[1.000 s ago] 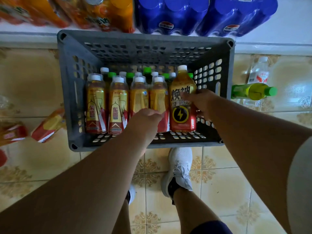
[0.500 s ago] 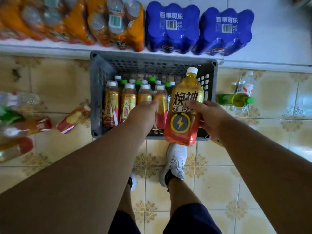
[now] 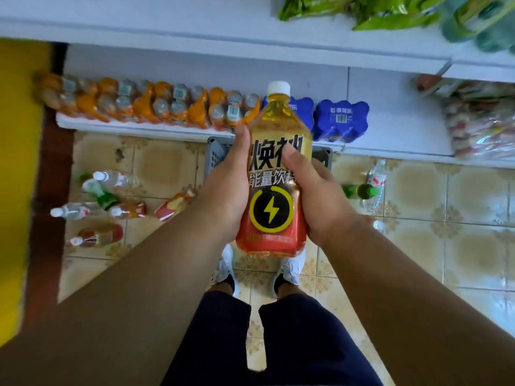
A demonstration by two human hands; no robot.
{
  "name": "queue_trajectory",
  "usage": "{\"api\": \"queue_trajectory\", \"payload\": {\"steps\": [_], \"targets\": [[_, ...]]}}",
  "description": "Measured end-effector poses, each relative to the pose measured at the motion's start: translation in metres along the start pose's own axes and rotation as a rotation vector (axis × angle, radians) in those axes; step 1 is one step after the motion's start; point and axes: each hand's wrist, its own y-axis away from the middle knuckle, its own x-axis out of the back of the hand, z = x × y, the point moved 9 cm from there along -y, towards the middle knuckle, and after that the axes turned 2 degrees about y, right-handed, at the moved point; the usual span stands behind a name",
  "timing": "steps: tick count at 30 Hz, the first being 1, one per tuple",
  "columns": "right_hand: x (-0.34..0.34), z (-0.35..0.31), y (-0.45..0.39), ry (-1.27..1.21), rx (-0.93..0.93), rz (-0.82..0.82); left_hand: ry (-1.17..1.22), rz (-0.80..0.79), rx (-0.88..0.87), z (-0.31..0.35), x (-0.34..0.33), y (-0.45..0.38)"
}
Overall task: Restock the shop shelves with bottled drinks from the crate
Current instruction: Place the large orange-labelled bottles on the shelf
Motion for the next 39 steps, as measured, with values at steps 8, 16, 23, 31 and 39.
{"api": "queue_trajectory", "payload": {"steps": [8, 16, 23, 31, 39], "targets": [[-0.043, -0.082, 0.112, 0.003, 0.15, -0.119, -0.009, 0.036, -0.245, 0.088, -0.016, 0.143], [-0.092, -0.195, 0.198, 0.112, 0.425, -0.27, -0.012, 0.185, -0.505, 0.184, -0.02, 0.251], [-0.156, -0.253, 0.256, 0.261, 0.583, -0.386, 0.115, 0.243, -0.681, 0.234, 0.012, 0.323], [-0.28, -0.286, 0.291, 0.339, 0.711, -0.449, 0.187, 0.288, -0.864, 0.298, 0.106, 0.384], [-0.418, -0.275, 0.297, 0.251, 0.743, -0.496, 0.109, 0.29, -0.906, 0.343, 0.228, 0.419]]}}
